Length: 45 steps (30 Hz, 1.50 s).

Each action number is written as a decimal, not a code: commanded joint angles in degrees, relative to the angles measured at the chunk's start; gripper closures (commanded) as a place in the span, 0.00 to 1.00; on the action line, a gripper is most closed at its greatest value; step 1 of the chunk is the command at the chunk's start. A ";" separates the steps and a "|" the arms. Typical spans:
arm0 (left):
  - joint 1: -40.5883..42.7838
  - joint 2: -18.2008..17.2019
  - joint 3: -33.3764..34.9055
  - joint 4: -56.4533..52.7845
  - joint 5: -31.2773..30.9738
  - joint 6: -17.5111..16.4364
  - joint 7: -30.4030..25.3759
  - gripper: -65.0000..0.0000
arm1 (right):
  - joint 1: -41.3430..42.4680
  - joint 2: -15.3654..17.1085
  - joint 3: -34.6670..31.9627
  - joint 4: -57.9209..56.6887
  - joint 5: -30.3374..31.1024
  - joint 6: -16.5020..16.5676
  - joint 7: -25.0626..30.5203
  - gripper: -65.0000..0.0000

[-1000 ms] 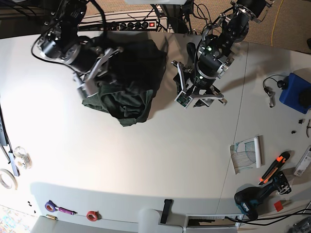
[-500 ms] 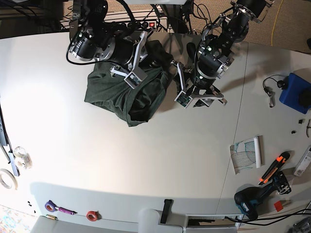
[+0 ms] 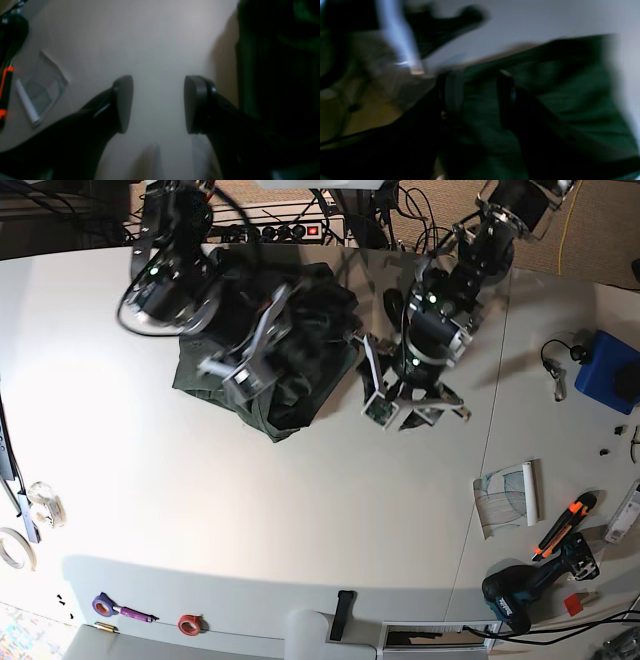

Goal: Layout the t-shirt on the table in an organized manner, then fold the t-shirt properly
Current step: 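Grasp the shirt bundle edge with the right gripper and tuck it inward, then grasp the bundle with both grippers and compress it into a square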

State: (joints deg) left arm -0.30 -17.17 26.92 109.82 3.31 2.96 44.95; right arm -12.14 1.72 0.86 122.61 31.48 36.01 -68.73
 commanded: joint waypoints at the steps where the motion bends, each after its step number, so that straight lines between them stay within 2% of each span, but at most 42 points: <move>1: -1.36 0.02 -0.22 0.94 -1.27 -0.50 -1.57 0.59 | 1.16 0.04 1.73 1.05 -0.39 -0.37 1.42 0.66; 2: -1.84 0.02 -0.22 0.94 -3.41 -2.03 -2.25 0.66 | 1.77 0.04 3.69 1.05 -1.64 -1.11 1.44 0.66; 3: -2.21 0.02 -0.22 0.94 -5.86 -4.04 -3.17 0.77 | 2.21 0.04 5.86 1.05 -2.47 -2.16 1.46 0.67; 4: -2.51 0.04 -0.22 0.94 -8.79 -6.47 -3.80 0.91 | 2.47 0.02 8.15 1.05 -3.06 -3.10 1.33 0.75; 5: -2.71 0.11 -0.22 0.96 -11.96 -9.07 -4.44 1.00 | 2.45 0.04 10.62 1.05 -3.04 -3.85 1.25 0.86; 6: -2.73 0.22 -0.22 0.96 -15.30 -12.07 -4.76 1.00 | 2.43 0.00 13.20 1.05 -2.80 -4.68 1.20 0.98; 7: -2.71 0.37 -0.20 0.96 -18.60 -15.45 -4.83 1.00 | 2.34 0.04 15.72 1.05 -2.12 -5.46 1.09 1.00; 10: -2.69 1.36 -0.22 1.07 -28.68 -23.71 -2.91 1.00 | 2.25 0.04 22.93 1.05 3.45 -5.66 -1.07 1.00; 13: -2.67 2.84 -0.22 1.11 -36.72 -30.82 -0.11 1.00 | 1.01 0.04 28.98 1.05 12.35 -3.93 -3.50 1.00; 15: -2.36 3.61 -0.20 1.11 -41.29 -34.93 2.14 1.00 | -0.96 0.02 31.28 1.05 17.25 -3.08 -4.70 1.00; 17: -2.03 4.15 -0.11 1.09 -44.57 -37.13 5.11 1.00 | -3.28 0.02 31.82 1.03 18.67 -2.21 -5.40 1.00; 19: -1.03 4.13 -0.07 1.05 -44.35 -37.11 5.64 1.00 | -5.14 0.04 31.39 0.26 18.60 -2.14 -5.09 1.00; 21: 0.44 4.15 -0.07 0.92 -40.59 -36.28 5.33 1.00 | -5.79 0.00 30.69 -1.77 18.62 -1.60 -4.35 1.00; 26: 3.37 3.93 -0.07 0.59 -29.62 -28.04 3.08 1.00 | -4.68 0.02 28.50 -9.20 17.11 -0.66 2.80 1.00; 30: 4.57 3.65 -0.07 0.59 -24.33 -23.37 3.32 1.00 | -0.83 0.02 27.67 -15.28 12.09 -0.68 2.91 1.00; 35: 5.68 3.61 -0.07 0.59 -22.10 -22.01 5.14 1.00 | 3.37 0.07 27.69 -22.62 7.98 -0.74 2.97 1.00; 39: 5.92 2.78 -0.07 0.59 -20.81 -21.75 5.20 1.00 | 4.46 0.13 27.76 -23.69 6.12 -1.53 3.17 1.00; 45: 6.01 0.17 -0.11 0.59 -14.84 -15.41 3.80 1.00 | 4.57 2.67 28.50 -23.67 4.94 -4.37 5.97 1.00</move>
State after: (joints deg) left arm 6.20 -17.21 26.92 109.51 -11.07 -12.32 50.17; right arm -8.10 3.90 29.23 98.13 35.48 31.29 -64.05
